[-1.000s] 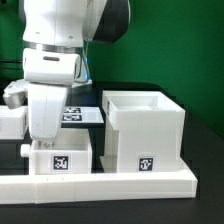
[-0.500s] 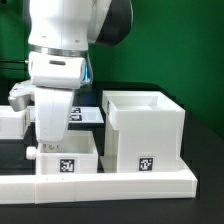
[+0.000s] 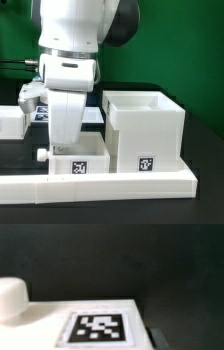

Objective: Assemble drawer

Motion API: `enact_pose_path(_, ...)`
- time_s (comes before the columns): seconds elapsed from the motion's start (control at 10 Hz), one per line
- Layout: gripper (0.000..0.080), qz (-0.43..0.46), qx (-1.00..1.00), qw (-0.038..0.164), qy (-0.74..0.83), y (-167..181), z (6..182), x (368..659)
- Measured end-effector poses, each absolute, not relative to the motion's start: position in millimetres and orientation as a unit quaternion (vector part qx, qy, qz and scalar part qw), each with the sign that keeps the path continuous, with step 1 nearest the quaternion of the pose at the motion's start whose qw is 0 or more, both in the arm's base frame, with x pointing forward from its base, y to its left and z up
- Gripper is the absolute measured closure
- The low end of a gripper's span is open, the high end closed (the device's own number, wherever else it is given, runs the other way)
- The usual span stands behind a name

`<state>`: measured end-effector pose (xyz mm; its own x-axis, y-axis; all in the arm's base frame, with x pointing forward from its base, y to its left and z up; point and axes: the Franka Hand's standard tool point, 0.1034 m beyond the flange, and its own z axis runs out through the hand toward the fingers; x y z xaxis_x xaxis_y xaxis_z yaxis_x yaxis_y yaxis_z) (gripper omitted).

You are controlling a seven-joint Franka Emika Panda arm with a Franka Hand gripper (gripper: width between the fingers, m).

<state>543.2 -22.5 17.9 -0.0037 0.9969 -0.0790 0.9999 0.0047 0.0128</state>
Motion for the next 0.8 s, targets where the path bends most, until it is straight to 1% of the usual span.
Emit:
enact_pose_path(0.3, 0.0753, -0.023, 0.705, 0.032, 0.708, -23.3, 16.5, 542.4)
enact_pose_path(0.4, 0.0753, -0.023, 0.702, 0.032, 0.711, -19.5, 13.8, 541.5)
enact_pose_path(0.6, 0.0753, -0.024, 0.684, 0.036, 0.728, -8.6, 13.7, 542.9)
enact_pose_path(0.8, 0.0753, -0.026, 0.690, 0.034, 0.722, -7.6, 14.1, 543.1)
